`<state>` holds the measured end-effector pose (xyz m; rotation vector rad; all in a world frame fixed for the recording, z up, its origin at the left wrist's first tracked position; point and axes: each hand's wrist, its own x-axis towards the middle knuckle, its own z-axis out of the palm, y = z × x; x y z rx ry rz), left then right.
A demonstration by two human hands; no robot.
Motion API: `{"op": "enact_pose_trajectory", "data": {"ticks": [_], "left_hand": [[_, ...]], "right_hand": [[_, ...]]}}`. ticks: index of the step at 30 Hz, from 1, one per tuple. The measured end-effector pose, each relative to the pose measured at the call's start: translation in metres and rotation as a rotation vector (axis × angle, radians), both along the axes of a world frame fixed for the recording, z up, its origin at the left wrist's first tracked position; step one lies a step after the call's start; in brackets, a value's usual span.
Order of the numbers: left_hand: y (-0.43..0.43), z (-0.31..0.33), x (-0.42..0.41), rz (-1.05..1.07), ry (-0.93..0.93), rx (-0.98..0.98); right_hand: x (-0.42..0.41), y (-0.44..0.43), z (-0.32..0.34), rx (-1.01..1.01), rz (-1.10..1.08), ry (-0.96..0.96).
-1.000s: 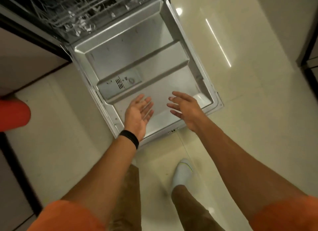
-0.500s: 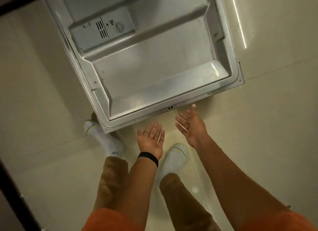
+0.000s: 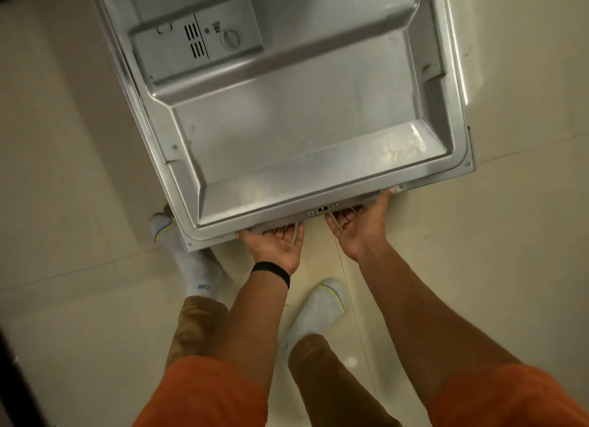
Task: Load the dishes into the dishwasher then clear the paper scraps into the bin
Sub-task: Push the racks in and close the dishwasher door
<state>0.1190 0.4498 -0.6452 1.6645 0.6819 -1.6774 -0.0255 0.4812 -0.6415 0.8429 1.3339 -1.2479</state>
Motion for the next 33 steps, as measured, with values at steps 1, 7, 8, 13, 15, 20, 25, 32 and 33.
{"op": "enact_pose_trajectory", "data": {"ticks": [1, 7, 8, 13, 15, 20, 25, 32, 33], "left_hand": [[-0.001, 0.000, -0.002, 0.007, -0.010, -0.003], [0.004, 0.032, -0.013, 0.055, -0.077, 0.023], [0.004, 0.043, -0.014, 0.058, -0.076, 0.020], [0.003, 0.118, -0.012, 0.081, -0.090, 0.016], [-0.001, 0.157, -0.013, 0.088, -0.087, 0.016], [-0.019, 0.266, -0.013, 0.072, -0.053, -0.026], [-0.053, 0.370, -0.020, 0.060, -0.024, -0.107], [-0.119, 0.480, -0.027, 0.075, -0.004, -0.193], [-0.126, 0.489, -0.029, 0.087, 0.001, -0.202]], "right_hand": [[0.001, -0.001, 0.000, -0.005, -0.013, 0.003], [0.008, -0.003, 0.033, 0.021, -0.026, 0.037], [0.009, -0.001, 0.043, 0.023, -0.015, 0.043], [0.013, -0.003, 0.116, 0.056, 0.019, 0.058], [0.014, -0.007, 0.152, 0.059, 0.014, 0.063], [0.012, -0.029, 0.262, 0.014, 0.011, 0.070], [0.003, -0.060, 0.371, -0.078, 0.049, 0.091], [-0.006, -0.120, 0.479, -0.204, 0.124, 0.158], [-0.008, -0.127, 0.488, -0.213, 0.126, 0.166]]}}
